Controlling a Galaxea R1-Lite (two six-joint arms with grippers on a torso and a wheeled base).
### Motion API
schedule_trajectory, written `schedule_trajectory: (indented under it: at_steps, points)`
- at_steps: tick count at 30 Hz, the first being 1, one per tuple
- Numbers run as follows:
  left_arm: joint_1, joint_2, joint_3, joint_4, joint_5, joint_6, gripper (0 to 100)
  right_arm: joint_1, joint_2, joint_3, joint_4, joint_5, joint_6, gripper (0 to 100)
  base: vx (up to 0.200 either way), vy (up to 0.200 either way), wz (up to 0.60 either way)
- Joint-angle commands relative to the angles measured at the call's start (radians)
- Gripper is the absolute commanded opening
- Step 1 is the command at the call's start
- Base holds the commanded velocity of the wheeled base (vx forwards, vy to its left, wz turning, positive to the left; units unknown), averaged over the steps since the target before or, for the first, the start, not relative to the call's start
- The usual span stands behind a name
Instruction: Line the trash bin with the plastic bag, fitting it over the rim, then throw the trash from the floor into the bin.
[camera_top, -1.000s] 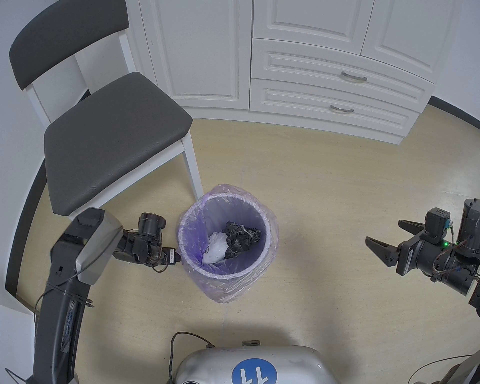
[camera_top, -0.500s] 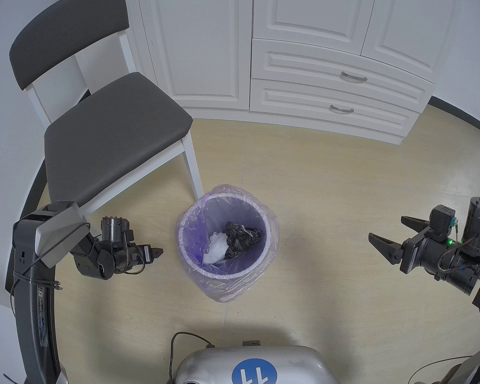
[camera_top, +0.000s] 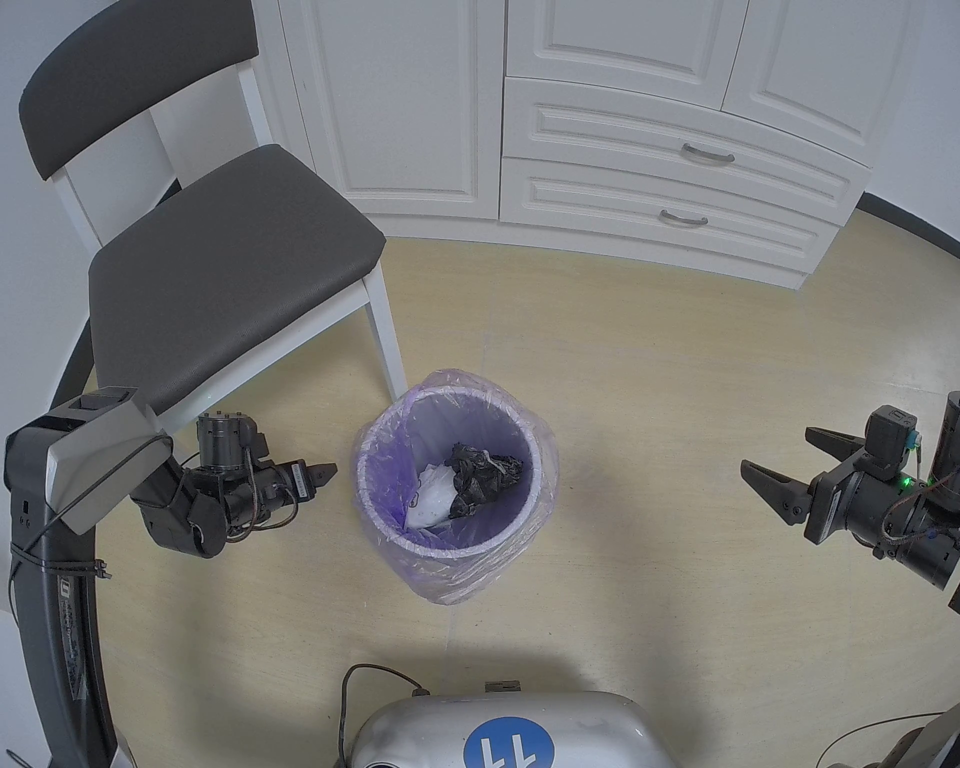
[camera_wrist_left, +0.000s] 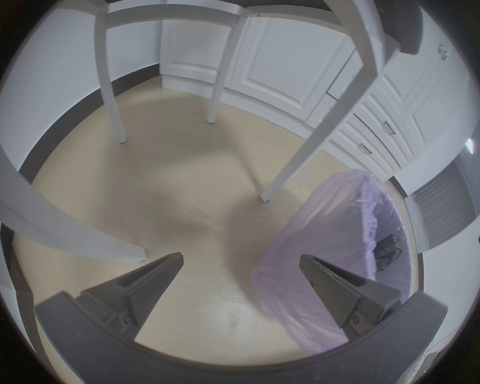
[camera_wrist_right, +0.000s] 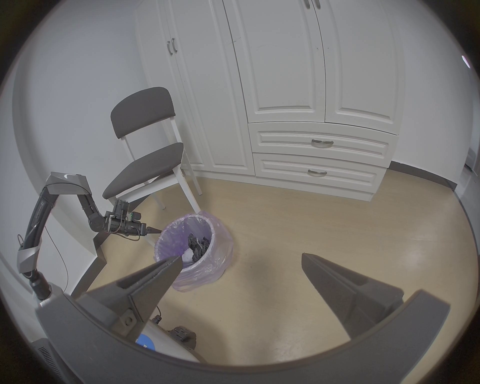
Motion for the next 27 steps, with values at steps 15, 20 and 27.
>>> schedule_trajectory:
  at_steps: [15,20,27]
  points:
    - [-0.066,0.226,-0.29,0.08,0.0,-0.003,100,-0.039,0.041,0.002,-0.001,0.0,0.0,100,0.0,0.0,0.0]
    - [-0.08,0.307,-0.433,0.176,0.011,-0.002,100,-0.058,0.071,0.004,-0.001,0.031,-0.002,100,0.0,0.0,0.0]
    - [-0.088,0.355,-0.56,0.316,0.019,0.008,100,-0.065,0.082,0.004,-0.001,0.034,-0.002,100,0.0,0.0,0.0]
